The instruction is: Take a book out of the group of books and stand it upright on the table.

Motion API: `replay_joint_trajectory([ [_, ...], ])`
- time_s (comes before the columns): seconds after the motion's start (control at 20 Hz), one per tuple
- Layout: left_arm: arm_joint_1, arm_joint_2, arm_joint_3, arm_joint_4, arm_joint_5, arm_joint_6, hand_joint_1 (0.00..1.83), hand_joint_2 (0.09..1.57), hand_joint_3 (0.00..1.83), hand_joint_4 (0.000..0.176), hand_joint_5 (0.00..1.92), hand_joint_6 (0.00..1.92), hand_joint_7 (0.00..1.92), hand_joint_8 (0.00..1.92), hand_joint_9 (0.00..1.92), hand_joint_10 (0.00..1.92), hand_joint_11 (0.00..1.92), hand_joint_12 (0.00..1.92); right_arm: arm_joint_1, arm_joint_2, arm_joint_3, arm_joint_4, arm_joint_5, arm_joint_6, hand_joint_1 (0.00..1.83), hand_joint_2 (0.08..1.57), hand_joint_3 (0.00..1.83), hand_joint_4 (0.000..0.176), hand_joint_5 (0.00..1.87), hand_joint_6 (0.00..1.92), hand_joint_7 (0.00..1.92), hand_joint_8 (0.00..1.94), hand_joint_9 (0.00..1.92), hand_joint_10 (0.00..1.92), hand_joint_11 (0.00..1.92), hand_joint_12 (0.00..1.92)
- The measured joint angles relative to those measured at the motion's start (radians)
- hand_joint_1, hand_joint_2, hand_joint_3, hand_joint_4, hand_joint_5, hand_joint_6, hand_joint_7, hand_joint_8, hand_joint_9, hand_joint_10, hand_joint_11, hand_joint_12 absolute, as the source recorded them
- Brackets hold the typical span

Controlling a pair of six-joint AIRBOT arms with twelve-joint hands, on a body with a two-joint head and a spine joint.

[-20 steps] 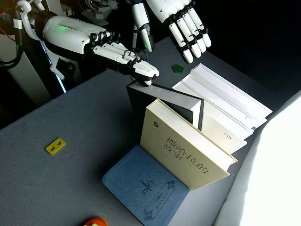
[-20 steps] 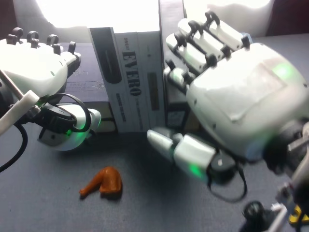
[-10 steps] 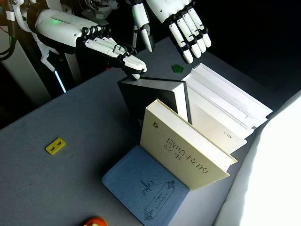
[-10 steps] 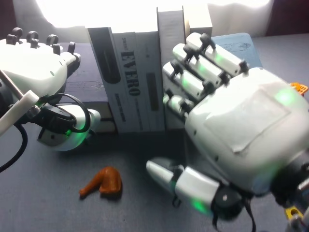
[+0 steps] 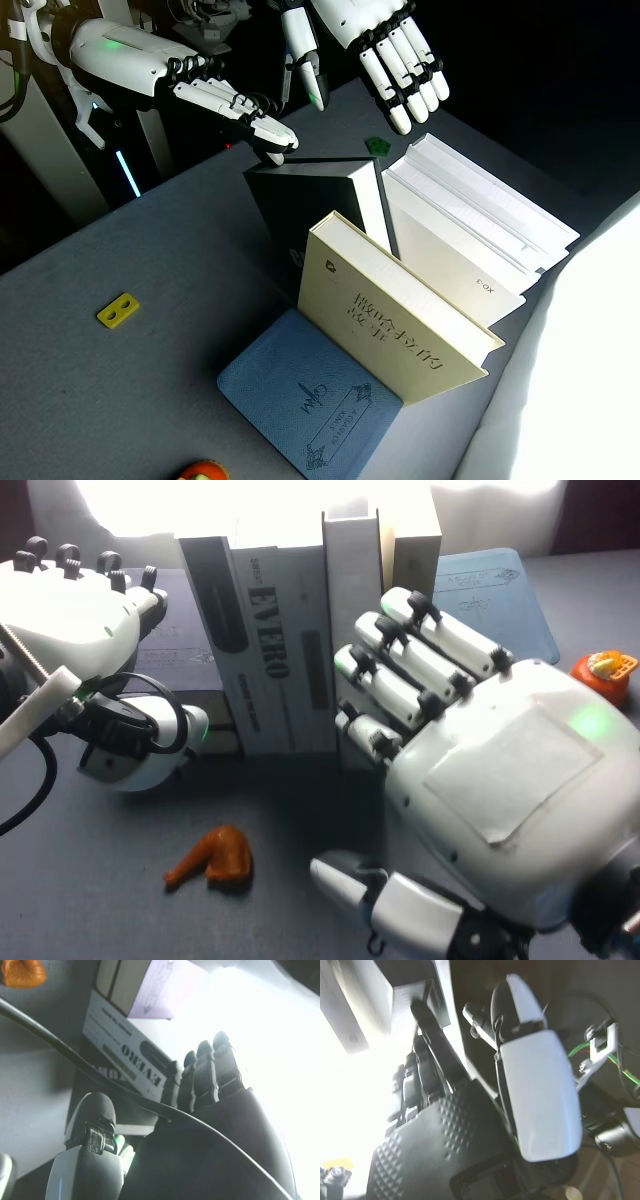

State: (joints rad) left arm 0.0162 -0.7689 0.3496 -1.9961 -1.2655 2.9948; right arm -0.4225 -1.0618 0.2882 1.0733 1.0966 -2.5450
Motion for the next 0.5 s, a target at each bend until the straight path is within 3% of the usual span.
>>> replay_joint_trajectory([
  [0.5, 0.000, 0.000, 0.000, 0.000, -0.001, 0.000, 0.18, 1.37, 0.00, 0.000, 0.05, 0.00, 0.00, 0.00, 0.00, 0.00, 0.00, 0.00, -0.043, 0.001, -0.012, 0.018, -0.016, -0.019, 0.00, 1.21, 0.00, 0.000, 0.52, 0.05, 0.13, 0.00, 0.00, 0.00, 0.00, 0.00],
])
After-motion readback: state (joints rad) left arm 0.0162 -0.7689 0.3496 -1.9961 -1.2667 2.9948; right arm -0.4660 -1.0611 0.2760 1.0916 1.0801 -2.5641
